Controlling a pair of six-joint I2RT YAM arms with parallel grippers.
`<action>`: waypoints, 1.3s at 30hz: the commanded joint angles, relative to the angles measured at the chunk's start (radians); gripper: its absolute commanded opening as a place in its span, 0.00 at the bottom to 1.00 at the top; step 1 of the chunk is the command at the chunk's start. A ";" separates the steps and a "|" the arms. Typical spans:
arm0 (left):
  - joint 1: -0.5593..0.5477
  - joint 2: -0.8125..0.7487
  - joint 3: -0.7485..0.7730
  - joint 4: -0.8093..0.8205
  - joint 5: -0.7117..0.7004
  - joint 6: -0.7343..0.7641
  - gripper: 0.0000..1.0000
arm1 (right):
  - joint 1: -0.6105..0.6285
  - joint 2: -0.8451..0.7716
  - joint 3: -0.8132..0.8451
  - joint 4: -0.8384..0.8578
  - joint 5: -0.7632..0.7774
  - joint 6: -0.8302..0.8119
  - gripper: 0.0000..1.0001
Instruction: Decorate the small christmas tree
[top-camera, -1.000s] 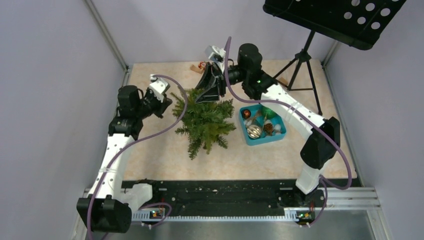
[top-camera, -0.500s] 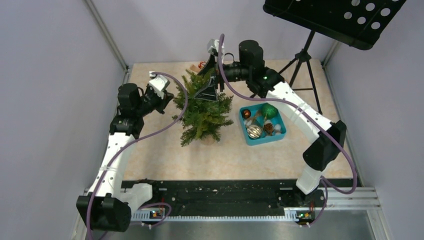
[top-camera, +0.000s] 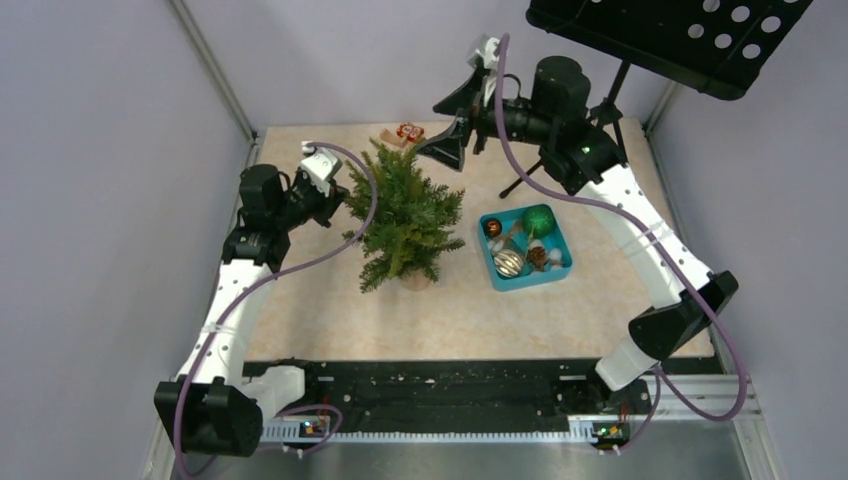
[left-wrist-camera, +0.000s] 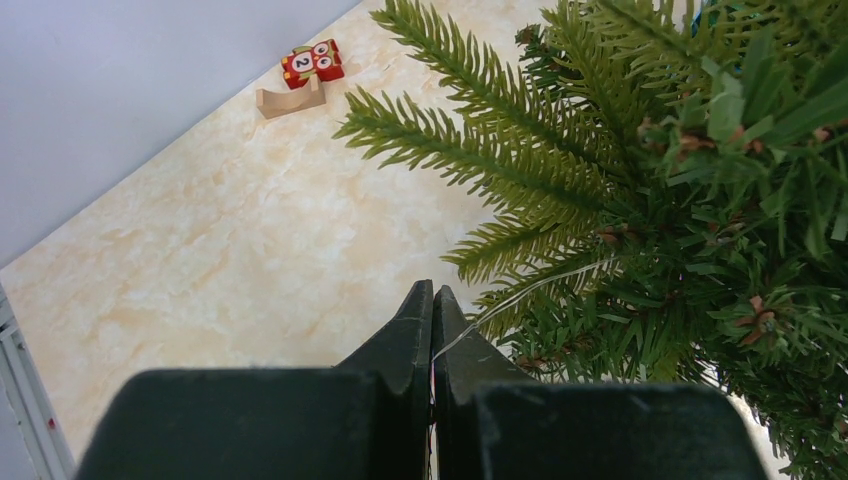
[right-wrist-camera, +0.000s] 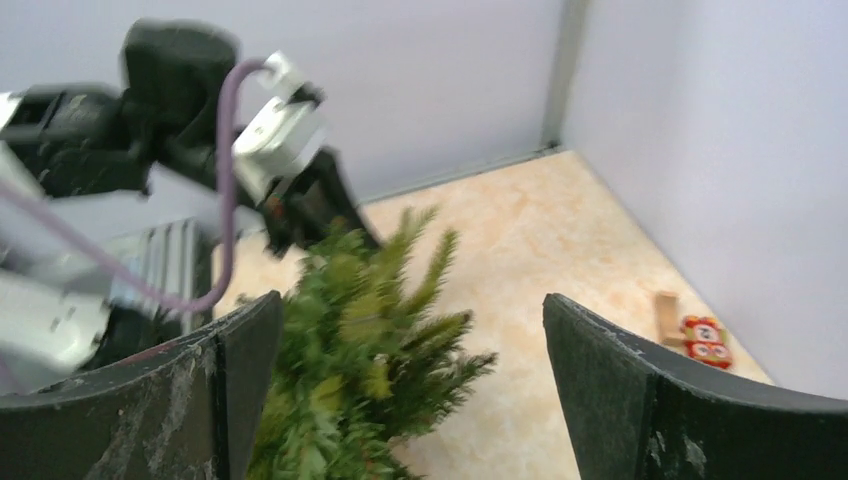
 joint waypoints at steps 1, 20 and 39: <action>-0.003 0.013 0.049 0.041 0.033 -0.005 0.00 | -0.098 -0.081 -0.046 0.145 0.234 0.164 0.96; -0.005 0.043 0.076 0.009 0.044 0.007 0.00 | -0.153 0.618 0.128 0.163 -0.061 0.104 0.63; -0.005 0.064 0.086 -0.001 0.060 0.005 0.00 | -0.020 0.932 0.246 0.234 -0.098 0.259 0.80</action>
